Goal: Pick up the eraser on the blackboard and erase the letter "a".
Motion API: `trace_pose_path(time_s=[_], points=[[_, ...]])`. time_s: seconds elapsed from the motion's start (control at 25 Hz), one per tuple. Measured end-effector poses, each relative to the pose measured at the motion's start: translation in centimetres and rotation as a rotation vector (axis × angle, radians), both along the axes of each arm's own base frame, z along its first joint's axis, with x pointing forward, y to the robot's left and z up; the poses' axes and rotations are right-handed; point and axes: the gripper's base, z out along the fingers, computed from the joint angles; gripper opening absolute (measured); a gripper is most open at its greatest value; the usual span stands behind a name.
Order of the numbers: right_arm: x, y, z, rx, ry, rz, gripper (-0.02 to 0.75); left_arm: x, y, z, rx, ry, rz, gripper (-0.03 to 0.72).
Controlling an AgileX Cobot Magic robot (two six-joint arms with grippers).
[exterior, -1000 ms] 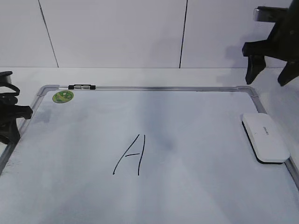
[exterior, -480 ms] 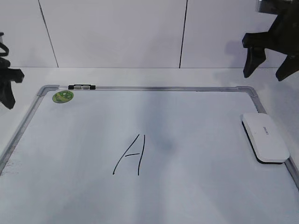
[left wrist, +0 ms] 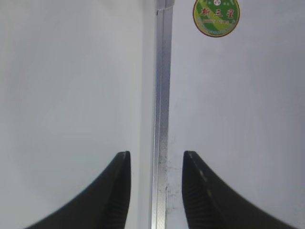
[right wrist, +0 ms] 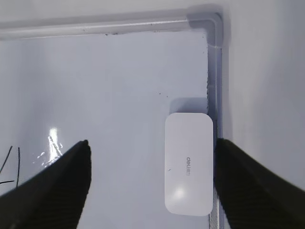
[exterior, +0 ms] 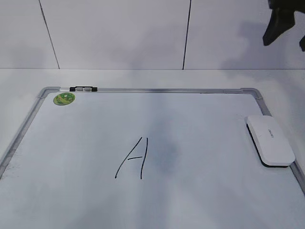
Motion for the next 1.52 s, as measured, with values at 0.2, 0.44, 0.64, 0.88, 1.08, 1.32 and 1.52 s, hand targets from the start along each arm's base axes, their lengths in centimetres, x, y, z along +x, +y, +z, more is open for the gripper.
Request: trace_pose_path(time_s=[0.2,0.44,0.64,0.88,1.08,1.32,1.52], points=[[-3.6,-0.2,3.3,0.016,-0.088,0.003,0.606,-2.6,0.1,3.3,-0.004,-0.070,0.000,0.277],[-8.8,-0.8,4.1,0.008,-0.106,0.002,0.596,-6.3,0.2,7.1,-0.025,-0.179,0.000,0.279],[-12.9,-1.1,4.2,0.008,-0.128,0.002,0.594,-9.2,0.0,9.4,-0.050,-0.243,-0.009,0.281],[-17.6,-0.9,3.7,0.018,-0.159,0.033,0.594,-12.5,-1.1,11.1,-0.071,-0.284,-0.068,0.281],[-20.4,-0.3,3.2,0.025,-0.179,0.091,0.593,-15.7,-1.3,12.7,-0.113,-0.360,-0.082,0.281],[-23.0,-0.3,2.5,0.035,-0.202,0.110,0.593,-20.5,-0.7,12.0,-0.128,-0.412,-0.073,0.281],[-24.8,-0.6,1.4,0.044,-0.210,0.114,0.593,-24.5,-0.2,10.6,-0.136,-0.458,-0.073,0.281]])
